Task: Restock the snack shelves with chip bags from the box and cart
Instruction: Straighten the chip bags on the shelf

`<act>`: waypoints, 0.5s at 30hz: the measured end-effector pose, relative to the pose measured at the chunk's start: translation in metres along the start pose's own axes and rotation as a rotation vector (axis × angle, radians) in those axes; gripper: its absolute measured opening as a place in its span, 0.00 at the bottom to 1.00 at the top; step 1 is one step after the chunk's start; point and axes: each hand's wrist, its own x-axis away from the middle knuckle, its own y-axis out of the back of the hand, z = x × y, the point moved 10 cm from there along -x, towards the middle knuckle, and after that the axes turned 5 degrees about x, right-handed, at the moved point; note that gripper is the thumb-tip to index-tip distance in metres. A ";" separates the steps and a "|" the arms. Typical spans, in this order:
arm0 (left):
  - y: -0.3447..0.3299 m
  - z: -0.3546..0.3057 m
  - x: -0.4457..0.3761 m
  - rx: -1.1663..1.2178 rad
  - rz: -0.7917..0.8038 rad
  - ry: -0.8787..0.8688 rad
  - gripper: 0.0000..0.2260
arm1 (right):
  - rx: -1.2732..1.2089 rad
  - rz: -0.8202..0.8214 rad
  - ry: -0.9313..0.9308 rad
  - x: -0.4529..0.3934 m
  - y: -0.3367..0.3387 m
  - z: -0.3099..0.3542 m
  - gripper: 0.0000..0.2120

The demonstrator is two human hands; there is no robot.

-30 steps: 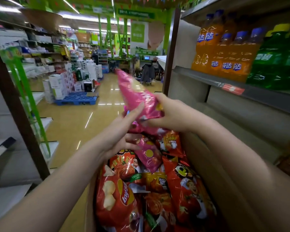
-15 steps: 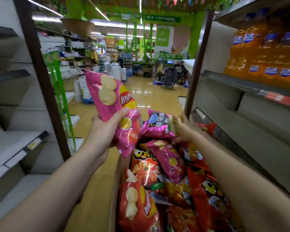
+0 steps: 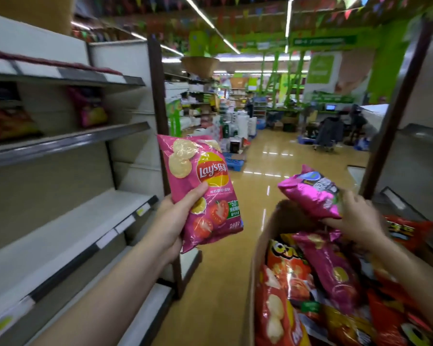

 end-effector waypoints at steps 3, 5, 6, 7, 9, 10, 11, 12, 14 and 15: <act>0.038 -0.014 0.010 0.009 -0.113 -0.034 0.22 | -0.099 -0.046 0.060 0.009 0.030 0.052 0.44; 0.063 -0.023 0.019 0.028 -0.175 -0.062 0.20 | -0.299 -0.080 0.151 0.020 0.053 0.110 0.43; 0.073 -0.026 0.024 0.040 -0.196 -0.071 0.21 | -0.406 -0.093 0.196 0.029 0.066 0.140 0.42; 0.087 -0.032 0.031 0.051 -0.219 -0.094 0.22 | -0.507 -0.086 0.250 0.042 0.078 0.176 0.41; 0.107 -0.044 0.048 0.034 -0.248 -0.157 0.23 | -0.674 -0.015 0.343 0.075 0.095 0.240 0.42; 0.117 -0.053 0.060 0.004 -0.263 -0.204 0.23 | -0.733 0.028 0.385 0.095 0.101 0.271 0.43; 0.129 -0.062 0.072 -0.038 -0.283 -0.257 0.23 | -0.758 0.069 0.440 0.118 0.108 0.301 0.45; 0.141 -0.072 0.087 -0.076 -0.307 -0.307 0.23 | -0.753 0.104 0.494 0.144 0.113 0.329 0.46; 0.163 -0.094 0.124 -0.116 -0.347 -0.380 0.26 | -0.720 0.174 0.595 0.200 0.124 0.377 0.49; 0.175 -0.102 0.143 -0.095 -0.351 -0.390 0.28 | -0.706 0.196 0.647 0.229 0.132 0.397 0.50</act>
